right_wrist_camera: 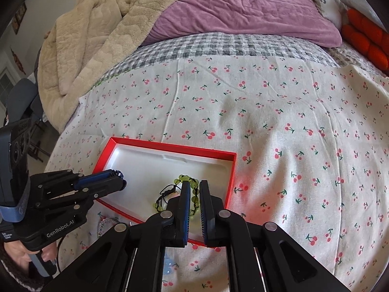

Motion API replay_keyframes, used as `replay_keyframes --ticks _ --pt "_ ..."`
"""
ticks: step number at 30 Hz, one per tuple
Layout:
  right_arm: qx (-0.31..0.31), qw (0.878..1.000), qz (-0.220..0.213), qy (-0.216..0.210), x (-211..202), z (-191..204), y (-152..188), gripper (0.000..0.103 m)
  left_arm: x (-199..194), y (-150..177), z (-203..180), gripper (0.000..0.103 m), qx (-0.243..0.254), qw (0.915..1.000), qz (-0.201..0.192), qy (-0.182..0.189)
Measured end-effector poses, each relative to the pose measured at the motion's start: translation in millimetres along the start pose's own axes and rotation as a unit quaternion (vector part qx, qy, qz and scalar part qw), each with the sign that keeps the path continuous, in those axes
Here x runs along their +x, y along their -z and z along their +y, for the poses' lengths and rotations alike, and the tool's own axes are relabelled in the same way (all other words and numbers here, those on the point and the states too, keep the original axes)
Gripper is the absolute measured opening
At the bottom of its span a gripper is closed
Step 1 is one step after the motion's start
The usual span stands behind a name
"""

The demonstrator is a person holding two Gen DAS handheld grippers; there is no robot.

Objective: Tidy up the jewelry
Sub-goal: 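Carry both items into the red box and open both tools, then move left tool to the clear crystal bracelet while right tool reaches the light-blue bracelet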

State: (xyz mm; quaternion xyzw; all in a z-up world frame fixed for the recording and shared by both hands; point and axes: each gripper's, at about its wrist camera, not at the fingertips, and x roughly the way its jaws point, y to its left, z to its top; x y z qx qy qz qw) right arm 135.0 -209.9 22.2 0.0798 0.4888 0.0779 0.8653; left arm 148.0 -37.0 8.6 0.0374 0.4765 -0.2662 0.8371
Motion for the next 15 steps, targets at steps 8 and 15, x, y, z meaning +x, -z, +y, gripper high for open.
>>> replay_keyframes --ticks 8,15 --pt "0.013 1.000 0.000 -0.011 -19.1 -6.1 1.1 0.049 -27.4 3.9 -11.3 0.055 0.020 0.9992 -0.031 -0.013" --pt "-0.013 1.000 -0.022 -0.017 -46.7 3.0 15.2 0.070 -39.6 32.0 -6.8 0.074 0.019 0.9983 -0.021 -0.051"
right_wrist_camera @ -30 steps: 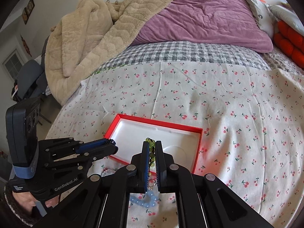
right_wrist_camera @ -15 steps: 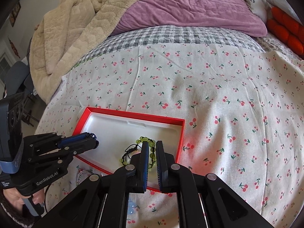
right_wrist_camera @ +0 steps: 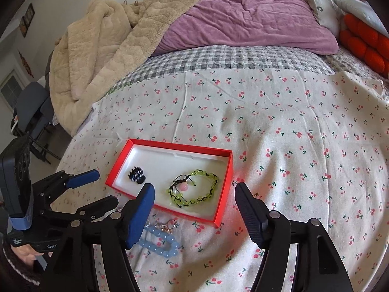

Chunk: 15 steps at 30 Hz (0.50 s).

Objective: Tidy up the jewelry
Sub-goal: 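Move left tool to the clear crystal bracelet while right tool reaches the light-blue bracelet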

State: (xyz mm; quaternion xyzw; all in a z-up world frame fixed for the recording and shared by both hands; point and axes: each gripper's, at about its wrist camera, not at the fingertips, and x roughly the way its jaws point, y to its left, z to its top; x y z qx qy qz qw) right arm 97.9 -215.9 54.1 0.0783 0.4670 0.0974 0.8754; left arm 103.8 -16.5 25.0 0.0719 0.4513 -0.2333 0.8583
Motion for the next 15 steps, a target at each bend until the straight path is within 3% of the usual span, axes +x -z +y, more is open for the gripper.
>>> replay_keyframes --ticks 7,15 --pt "-0.012 0.999 0.027 0.014 0.2 3.8 23.0 0.071 -3.5 28.2 16.4 0.077 -0.025 0.9988 0.032 -0.027" --pt "0.004 0.997 0.062 0.034 6.6 1.0 50.9 0.072 -10.6 55.0 19.4 0.079 -0.026 0.9982 0.037 -0.038"
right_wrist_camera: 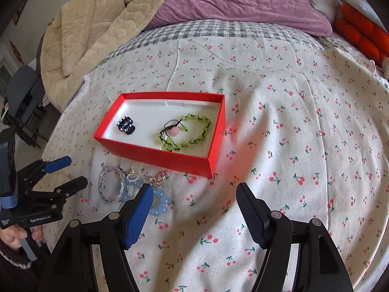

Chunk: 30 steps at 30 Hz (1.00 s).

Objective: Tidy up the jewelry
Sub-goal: 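Move left tool to the clear crystal bracelet while right tool reaches the light-blue bracelet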

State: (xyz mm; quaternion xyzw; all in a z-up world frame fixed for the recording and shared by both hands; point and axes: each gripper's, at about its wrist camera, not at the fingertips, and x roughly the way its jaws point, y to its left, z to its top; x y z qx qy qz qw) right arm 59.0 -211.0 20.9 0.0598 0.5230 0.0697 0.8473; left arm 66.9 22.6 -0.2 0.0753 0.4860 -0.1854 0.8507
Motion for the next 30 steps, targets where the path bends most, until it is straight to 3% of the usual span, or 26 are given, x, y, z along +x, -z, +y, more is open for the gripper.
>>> replay_keyframes --ticks 6,16,22,30 --pt "-0.006 1.000 0.020 0.019 8.9 6.5 13.1 0.072 3.6 15.8 -21.6 0.079 0.046 0.9977 0.020 0.046" --pt "-0.029 0.998 0.051 0.029 25.5 19.5 22.4 0.072 13.1 20.8 -53.6 0.079 0.102 0.9913 0.034 0.076" --pt "-0.029 0.997 0.058 0.032 30.4 19.4 23.0 0.072 20.1 16.8 -65.0 0.067 0.115 0.9890 0.035 0.087" --pt "-0.026 0.997 0.061 0.032 33.2 19.3 21.8 0.072 34.2 13.6 -69.5 0.042 0.124 0.9887 0.042 0.072"
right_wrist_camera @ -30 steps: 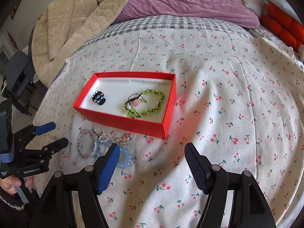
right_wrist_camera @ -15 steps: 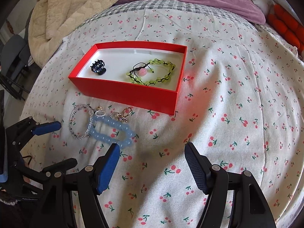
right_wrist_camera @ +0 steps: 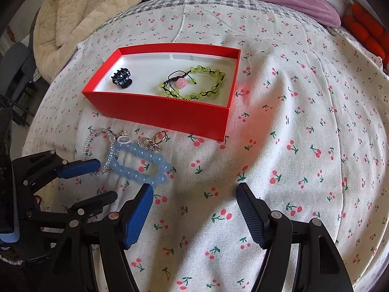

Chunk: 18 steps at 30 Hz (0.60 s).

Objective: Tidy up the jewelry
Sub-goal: 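Move left tool to the clear crystal bracelet while right tool reaches the light-blue bracelet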

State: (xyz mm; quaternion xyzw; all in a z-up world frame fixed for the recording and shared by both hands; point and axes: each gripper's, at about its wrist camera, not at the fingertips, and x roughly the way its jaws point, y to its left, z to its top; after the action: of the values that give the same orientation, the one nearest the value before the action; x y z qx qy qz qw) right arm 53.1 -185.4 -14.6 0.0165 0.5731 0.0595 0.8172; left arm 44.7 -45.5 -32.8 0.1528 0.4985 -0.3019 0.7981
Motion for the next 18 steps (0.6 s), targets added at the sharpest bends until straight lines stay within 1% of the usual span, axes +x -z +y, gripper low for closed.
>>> replay_keyframes --ticks 4,6,7,9,12,15,18 --pt "0.000 1.000 0.000 0.000 -0.1 -0.2 0.4 0.072 1.5 -1.5 2.3 0.034 -0.004 1.0000 0.000 -0.003" --pt "0.000 1.000 0.001 0.000 -0.1 -0.3 0.5 0.072 2.4 -1.9 1.7 0.027 0.002 1.0000 0.003 -0.006" --pt "0.000 1.000 0.001 0.000 0.0 -0.5 0.7 0.072 2.2 -2.0 1.2 0.026 0.005 1.0000 0.003 -0.008" --pt "0.000 1.000 0.001 0.001 0.3 -0.6 0.8 0.072 1.9 -2.2 1.2 0.018 0.009 0.9999 0.004 -0.008" --pt "0.000 1.000 0.001 0.001 0.9 -0.5 0.8 0.072 1.1 -1.6 2.5 0.010 0.009 0.9999 0.005 -0.011" --pt "0.001 1.000 0.001 0.001 1.1 -0.7 0.7 0.072 -3.3 -0.6 3.0 0.007 0.007 0.9999 0.002 -0.010" --pt "0.001 1.000 0.002 0.000 2.5 -0.5 0.3 0.072 -13.5 0.7 4.5 0.006 -0.001 1.0000 -0.008 -0.004"
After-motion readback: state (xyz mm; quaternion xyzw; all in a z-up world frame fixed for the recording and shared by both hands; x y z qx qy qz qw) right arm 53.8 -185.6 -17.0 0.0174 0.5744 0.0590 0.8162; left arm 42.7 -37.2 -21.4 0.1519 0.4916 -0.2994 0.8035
